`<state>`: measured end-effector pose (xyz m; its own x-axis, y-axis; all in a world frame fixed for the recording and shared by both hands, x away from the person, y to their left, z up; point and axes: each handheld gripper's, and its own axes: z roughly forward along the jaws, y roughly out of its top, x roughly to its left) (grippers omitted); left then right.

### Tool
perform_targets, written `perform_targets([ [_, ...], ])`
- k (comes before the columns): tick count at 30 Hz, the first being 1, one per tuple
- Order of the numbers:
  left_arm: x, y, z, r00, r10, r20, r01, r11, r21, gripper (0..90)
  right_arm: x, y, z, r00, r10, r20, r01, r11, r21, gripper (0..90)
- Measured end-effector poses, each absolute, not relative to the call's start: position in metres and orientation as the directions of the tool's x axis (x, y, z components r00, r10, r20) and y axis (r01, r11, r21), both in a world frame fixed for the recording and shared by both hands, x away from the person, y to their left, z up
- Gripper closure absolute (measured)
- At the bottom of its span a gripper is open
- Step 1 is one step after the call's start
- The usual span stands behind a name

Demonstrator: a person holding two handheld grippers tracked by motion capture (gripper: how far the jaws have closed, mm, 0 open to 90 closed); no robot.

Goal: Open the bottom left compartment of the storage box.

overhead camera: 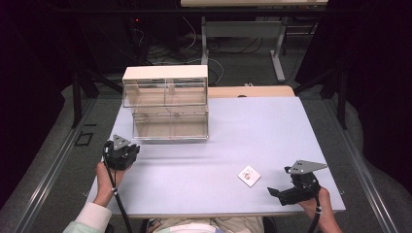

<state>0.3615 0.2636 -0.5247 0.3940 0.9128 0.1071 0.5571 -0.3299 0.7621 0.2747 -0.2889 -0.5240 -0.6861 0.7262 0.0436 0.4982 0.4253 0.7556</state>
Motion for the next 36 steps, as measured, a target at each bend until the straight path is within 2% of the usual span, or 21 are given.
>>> perform_targets([
  [5,0.364,0.2645,-0.5249,0.37,0.923,0.102,0.555,-0.308,0.773,89.7,0.2746,-0.2889,-0.524,-0.685,0.727,0.043,0.499,0.425,0.755,0.6],
  [36,0.3705,0.2672,-0.5243,0.312,0.94,0.138,0.533,-0.293,0.794,90.0,0.2745,-0.2891,-0.5236,-0.678,0.735,0.035,0.496,0.422,0.759,0.7],
])
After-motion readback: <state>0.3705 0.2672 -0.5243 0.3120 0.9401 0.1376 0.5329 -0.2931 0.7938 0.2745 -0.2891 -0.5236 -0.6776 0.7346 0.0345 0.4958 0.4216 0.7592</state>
